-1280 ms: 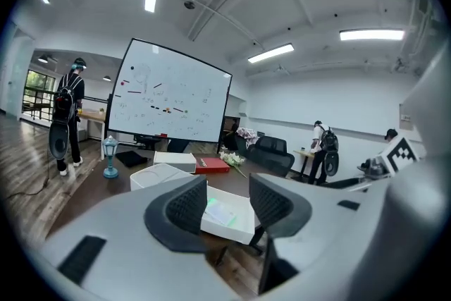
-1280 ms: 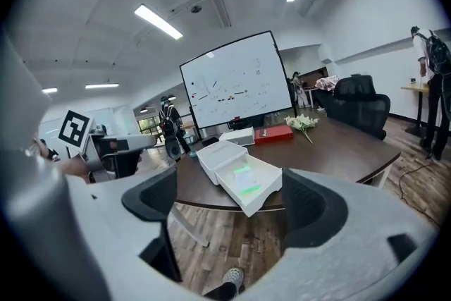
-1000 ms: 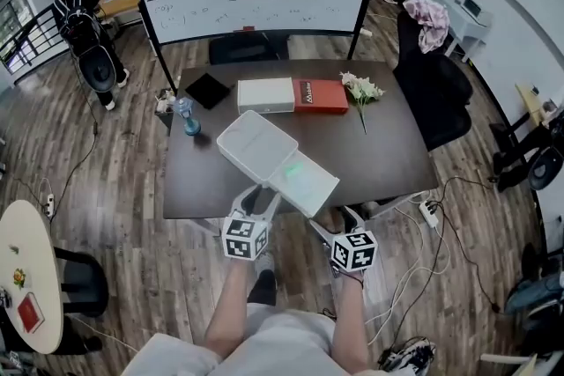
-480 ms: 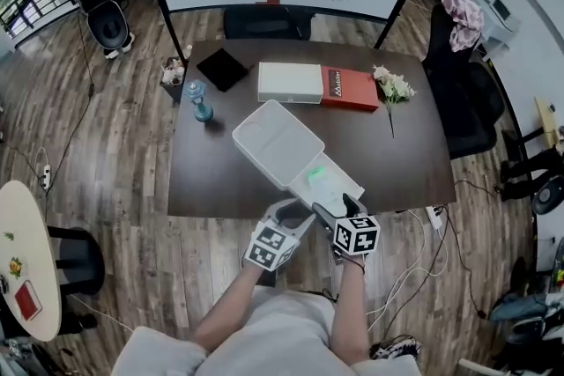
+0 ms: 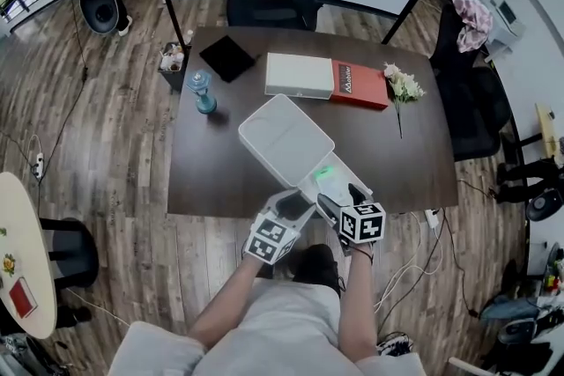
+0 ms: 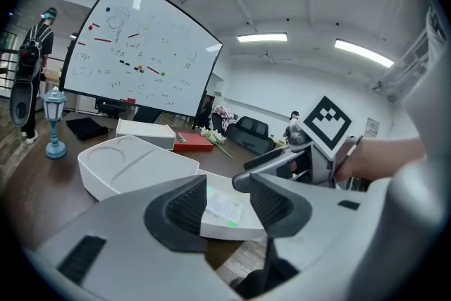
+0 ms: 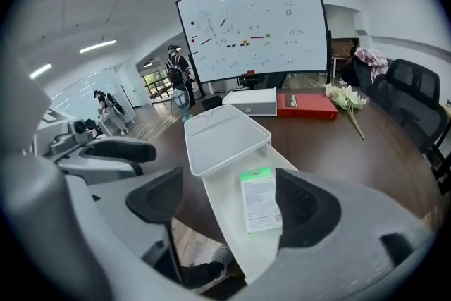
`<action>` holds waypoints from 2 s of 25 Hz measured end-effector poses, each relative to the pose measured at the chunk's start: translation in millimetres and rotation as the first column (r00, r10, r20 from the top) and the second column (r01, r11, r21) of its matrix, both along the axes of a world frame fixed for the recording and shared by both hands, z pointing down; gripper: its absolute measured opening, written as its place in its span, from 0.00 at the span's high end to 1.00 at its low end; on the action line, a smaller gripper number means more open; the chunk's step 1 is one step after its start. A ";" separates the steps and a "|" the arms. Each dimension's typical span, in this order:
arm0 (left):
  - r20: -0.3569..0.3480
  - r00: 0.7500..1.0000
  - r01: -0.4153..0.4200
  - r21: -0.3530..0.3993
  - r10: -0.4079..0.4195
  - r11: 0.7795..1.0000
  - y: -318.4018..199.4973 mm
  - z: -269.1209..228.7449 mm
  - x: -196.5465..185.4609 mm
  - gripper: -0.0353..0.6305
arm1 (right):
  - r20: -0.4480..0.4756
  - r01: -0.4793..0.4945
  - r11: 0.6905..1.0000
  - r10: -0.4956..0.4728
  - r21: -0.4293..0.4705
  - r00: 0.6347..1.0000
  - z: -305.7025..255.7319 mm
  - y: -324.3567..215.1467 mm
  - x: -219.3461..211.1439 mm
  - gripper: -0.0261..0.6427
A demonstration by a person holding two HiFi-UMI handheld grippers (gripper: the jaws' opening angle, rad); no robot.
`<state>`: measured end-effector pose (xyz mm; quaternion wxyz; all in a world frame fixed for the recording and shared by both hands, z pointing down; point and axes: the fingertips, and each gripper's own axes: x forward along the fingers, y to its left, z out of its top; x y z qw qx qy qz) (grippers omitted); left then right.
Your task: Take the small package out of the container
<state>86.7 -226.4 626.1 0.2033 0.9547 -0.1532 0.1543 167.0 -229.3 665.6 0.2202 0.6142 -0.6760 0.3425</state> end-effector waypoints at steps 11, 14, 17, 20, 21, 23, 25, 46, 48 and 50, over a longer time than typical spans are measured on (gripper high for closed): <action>0.027 0.979 0.202 -0.001 -0.202 0.979 -53.9 2.6 -56.1 0.67 | -0.023 0.085 0.994 -0.087 -0.074 0.996 24.8 -22.0 -12.5 0.34; 0.025 0.968 0.249 0.007 -0.249 0.968 -63.9 0.4 -68.0 0.67 | -0.018 0.099 0.991 -0.101 -0.096 0.995 37.8 -25.6 -7.4 0.34; 0.041 0.962 0.270 0.023 -0.271 0.963 -63.7 -1.1 -77.9 0.67 | -0.005 0.092 0.989 -0.093 -0.115 0.996 49.4 -23.9 -3.9 0.35; 0.038 0.950 0.308 0.022 -0.309 0.951 -69.2 -4.4 -81.6 0.67 | -0.023 0.109 0.982 -0.114 -0.154 0.993 62.3 -24.1 9.6 0.35; 0.040 0.943 0.329 0.021 -0.329 0.944 -71.4 -4.9 -85.2 0.67 | -0.005 0.120 0.979 -0.122 -0.166 0.992 69.6 -25.6 11.4 0.35; 0.045 0.930 0.365 0.020 -0.366 0.931 -76.2 -5.9 -90.1 0.67 | 0.032 0.131 0.972 -0.127 -0.193 0.991 84.4 -28.5 18.6 0.35; 0.040 0.927 0.372 0.013 -0.373 0.928 -80.2 -4.0 -76.3 0.65 | 0.047 0.113 0.968 -0.105 -0.226 0.993 96.1 -23.5 41.5 0.34; 0.085 0.796 0.584 0.152 -0.599 0.797 -108.2 3.7 -118.8 0.65 | 0.172 0.283 0.928 -0.246 -0.243 0.954 121.5 -41.2 -7.3 0.31; 0.096 0.798 0.583 0.126 -0.595 0.803 -102.2 13.0 -110.1 0.65 | 0.140 0.245 0.939 -0.216 -0.241 0.966 117.2 -39.1 6.9 0.31; 0.103 0.804 0.577 0.095 -0.585 0.811 -95.8 21.5 -101.4 0.66 | 0.119 0.212 0.946 -0.188 -0.243 0.975 116.0 -38.0 17.4 0.31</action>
